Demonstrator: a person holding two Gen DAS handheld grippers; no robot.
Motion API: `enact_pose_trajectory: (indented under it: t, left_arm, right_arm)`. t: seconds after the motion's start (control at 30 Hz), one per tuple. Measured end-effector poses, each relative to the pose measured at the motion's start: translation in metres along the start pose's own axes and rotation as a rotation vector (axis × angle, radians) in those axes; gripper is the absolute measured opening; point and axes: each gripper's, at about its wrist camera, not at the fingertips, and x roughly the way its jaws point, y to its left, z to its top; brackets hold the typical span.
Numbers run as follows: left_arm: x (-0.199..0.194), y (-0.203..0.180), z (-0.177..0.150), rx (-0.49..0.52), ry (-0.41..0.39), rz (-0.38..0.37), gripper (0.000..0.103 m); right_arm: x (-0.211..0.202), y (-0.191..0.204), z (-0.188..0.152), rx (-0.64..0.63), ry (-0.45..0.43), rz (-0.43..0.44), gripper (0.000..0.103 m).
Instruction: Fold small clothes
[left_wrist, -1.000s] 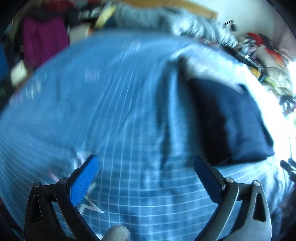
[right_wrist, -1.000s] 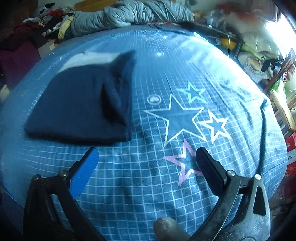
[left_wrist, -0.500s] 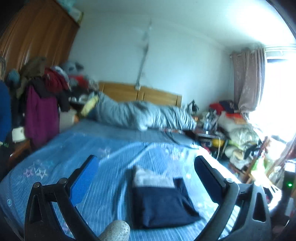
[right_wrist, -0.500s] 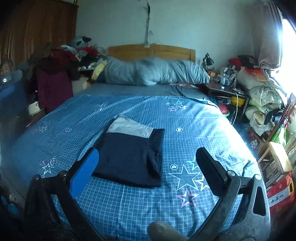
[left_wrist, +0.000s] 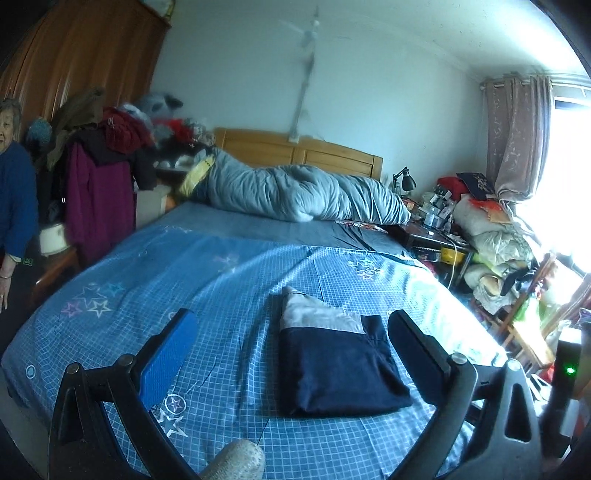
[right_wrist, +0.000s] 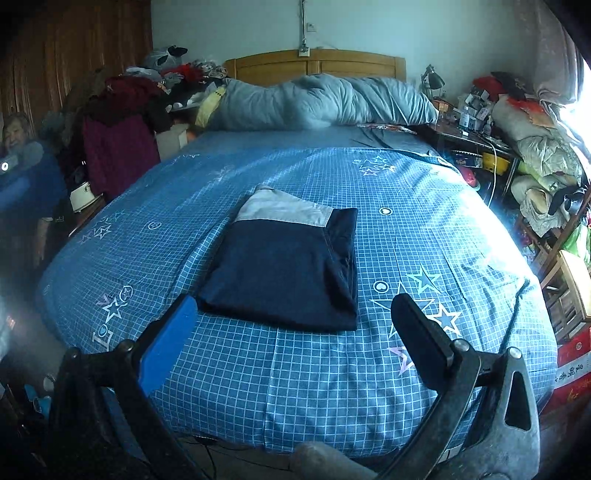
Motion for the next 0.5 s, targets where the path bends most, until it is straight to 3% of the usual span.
enact_pose_trajectory:
  t: [0.5]
  left_arm:
    - [0.013, -0.014, -0.003, 0.035, 0.024, -0.005, 0.103]
  right_arm:
    - [0.003, 0.001, 0.0, 0.033, -0.018, 0.023, 0.103]
